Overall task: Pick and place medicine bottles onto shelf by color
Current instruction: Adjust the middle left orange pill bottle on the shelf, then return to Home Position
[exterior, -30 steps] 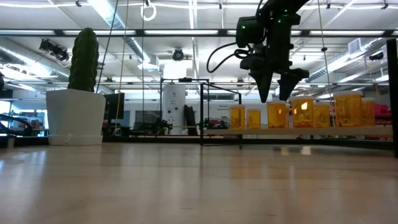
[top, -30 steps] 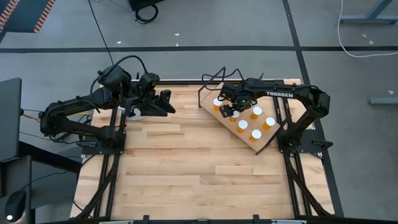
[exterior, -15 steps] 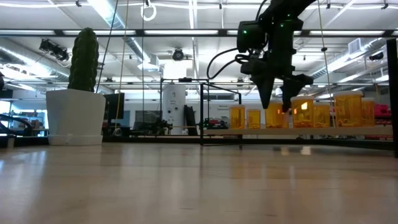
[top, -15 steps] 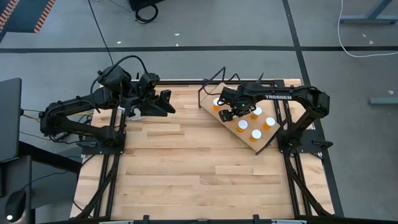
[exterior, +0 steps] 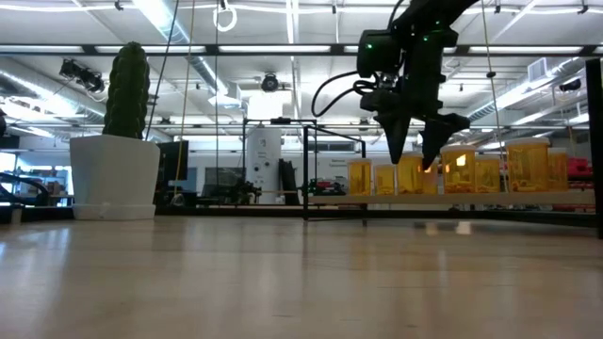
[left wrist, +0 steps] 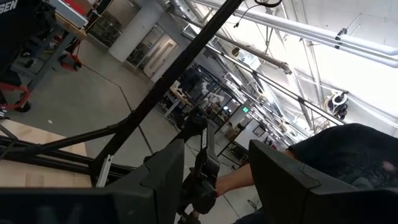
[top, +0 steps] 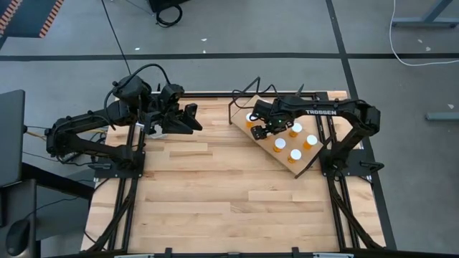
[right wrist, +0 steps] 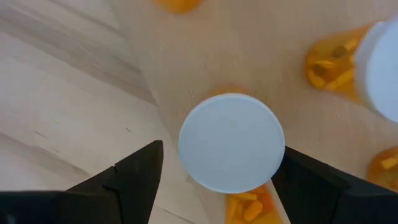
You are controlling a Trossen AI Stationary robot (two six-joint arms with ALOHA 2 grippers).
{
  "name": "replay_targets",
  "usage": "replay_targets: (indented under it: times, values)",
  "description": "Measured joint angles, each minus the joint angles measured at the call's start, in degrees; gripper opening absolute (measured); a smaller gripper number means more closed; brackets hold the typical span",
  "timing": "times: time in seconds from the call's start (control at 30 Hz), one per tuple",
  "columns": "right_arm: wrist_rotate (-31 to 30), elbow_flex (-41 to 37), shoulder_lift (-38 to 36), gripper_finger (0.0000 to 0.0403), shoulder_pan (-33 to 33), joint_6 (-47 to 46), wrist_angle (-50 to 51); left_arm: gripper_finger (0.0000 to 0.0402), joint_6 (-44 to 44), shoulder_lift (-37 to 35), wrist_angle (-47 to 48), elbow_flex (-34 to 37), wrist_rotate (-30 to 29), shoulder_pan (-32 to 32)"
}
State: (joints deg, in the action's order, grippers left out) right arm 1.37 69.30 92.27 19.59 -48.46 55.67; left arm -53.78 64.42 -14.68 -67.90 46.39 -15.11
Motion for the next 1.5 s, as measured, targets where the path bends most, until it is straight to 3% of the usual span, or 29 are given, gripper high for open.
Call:
replay_targets:
  times: [0.4, 0.6, 1.03, 1.3, 1.5]
  values:
    - [-0.8, 0.0, 0.0, 0.0288, -1.8, -0.3, 0.0, 0.0188, 0.1, 0.0, 0.0, 0.0, 0.0, 0.0]
    - [3.3, 1.6, 0.0, 0.0288, -1.0, 1.7, 4.0, 0.0187, 0.4, 0.0, 0.0, 0.0, 0.0, 0.0]
    - [3.1, 19.6, 0.0, 0.0288, -3.2, 6.6, 18.2, 0.0187, 2.1, 0.9, 4.6, 0.0, -0.4, 0.0]
    - [-0.3, 29.7, -1.1, 0.0284, -10.0, 17.9, 18.3, 0.0167, 10.2, 0.4, 13.5, 0.0, -12.4, 0.0]
    - [-4.8, 28.9, -9.0, 0.0244, -14.1, 17.7, 17.5, 0.0115, 17.7, -5.7, 20.0, 0.0, -22.7, 0.0]
